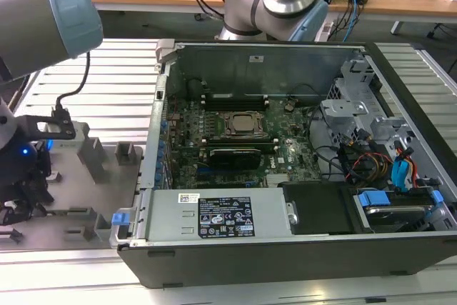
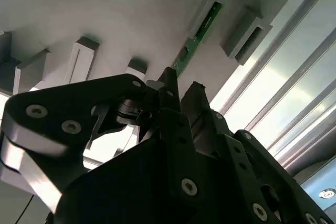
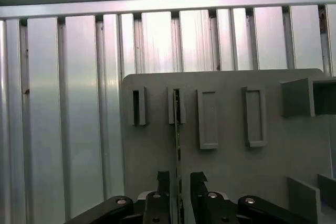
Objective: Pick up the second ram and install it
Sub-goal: 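Pick up the second ram and move it above second insertion slot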
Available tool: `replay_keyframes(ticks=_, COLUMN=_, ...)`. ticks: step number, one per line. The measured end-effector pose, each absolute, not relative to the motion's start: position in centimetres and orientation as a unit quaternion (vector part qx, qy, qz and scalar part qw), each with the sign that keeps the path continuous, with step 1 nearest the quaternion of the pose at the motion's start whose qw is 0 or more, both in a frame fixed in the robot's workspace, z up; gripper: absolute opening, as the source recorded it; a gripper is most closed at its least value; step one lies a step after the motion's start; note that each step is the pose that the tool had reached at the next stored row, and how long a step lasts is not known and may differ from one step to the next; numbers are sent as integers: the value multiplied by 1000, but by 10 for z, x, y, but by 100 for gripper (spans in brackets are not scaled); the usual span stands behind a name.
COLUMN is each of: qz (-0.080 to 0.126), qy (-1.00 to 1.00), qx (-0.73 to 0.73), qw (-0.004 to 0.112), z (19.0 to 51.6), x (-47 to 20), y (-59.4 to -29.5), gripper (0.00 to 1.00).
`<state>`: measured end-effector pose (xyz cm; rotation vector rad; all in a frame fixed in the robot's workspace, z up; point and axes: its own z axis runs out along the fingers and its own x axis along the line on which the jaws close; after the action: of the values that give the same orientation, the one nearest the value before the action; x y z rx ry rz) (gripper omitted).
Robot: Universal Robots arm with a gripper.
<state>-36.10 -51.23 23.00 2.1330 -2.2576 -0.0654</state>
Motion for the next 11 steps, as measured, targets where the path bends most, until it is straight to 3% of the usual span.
replay_keyframes(ticks=4, qz=-22, qy=-721, qx=692, qw=17, z=205, x=-365, y=-512, gripper=30)
replay_keyframes(ticks=11, qz=-22, qy=-714, qx=700, qw=16, z=201, x=-365, y=-512, gripper=29)
